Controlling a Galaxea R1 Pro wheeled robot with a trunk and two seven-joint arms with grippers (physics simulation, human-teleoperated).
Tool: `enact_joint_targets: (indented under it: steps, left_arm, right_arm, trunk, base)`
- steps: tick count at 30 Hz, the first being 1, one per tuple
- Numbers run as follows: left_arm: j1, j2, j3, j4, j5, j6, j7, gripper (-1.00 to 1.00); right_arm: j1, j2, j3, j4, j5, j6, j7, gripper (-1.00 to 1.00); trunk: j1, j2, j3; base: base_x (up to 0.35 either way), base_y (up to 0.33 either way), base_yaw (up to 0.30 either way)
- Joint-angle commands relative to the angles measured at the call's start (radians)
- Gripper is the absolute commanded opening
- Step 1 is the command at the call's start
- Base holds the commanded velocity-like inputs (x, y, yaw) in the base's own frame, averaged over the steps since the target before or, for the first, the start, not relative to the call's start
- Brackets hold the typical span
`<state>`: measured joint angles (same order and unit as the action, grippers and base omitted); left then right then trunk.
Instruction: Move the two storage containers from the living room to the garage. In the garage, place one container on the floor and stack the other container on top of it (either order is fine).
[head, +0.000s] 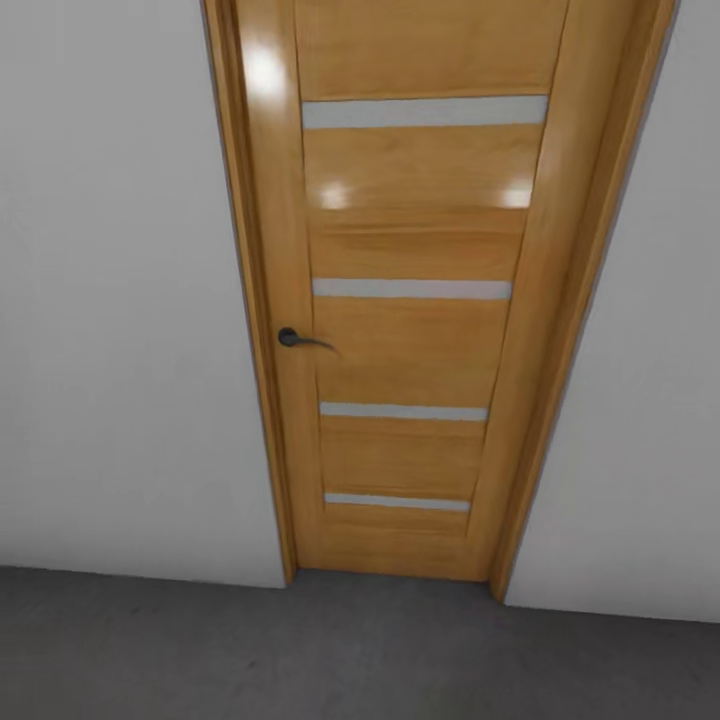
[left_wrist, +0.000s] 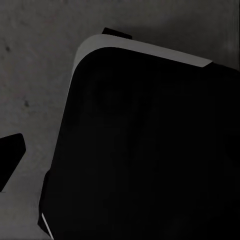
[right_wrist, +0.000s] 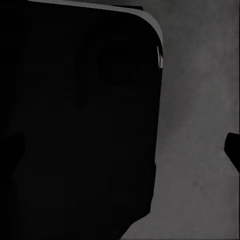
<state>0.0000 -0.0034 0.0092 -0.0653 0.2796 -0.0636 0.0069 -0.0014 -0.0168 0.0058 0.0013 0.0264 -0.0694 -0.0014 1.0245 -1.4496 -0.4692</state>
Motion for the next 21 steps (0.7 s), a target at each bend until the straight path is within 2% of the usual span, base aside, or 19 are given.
enact_joint_targets:
  steps: [1, 7, 21]
  left_arm:
    - [0.0, 0.0, 0.001, -0.001, 0.004, -0.002, 0.001, 1.0]
    - [0.0, 0.0, 0.001, -0.001, 0.004, -0.006, 0.001, 1.0]
    - [0.0, 0.0, 0.002, -0.001, 0.004, -0.011, 0.001, 1.0]
  right_arm:
    - [0.0, 0.0, 0.0, 0.0, 0.003, -0.003, 0.0, 1.0]
    - [0.0, 0.0, 0.0, 0.0, 0.002, -0.003, 0.0, 1.0]
    - [0.0, -0.002, 0.0, 0.0, 0.001, 0.0, 0.0, 1.0]
  trunk:
    - [0.001, 0.0, -0.001]
    - [0.001, 0.0, -0.001]
    - [0.001, 0.0, -0.001]
  base:
    - [0.292, -0.209, 0.267]
    - [0.286, -0.222, 0.132]
    - [0.28, -0.229, 0.008]
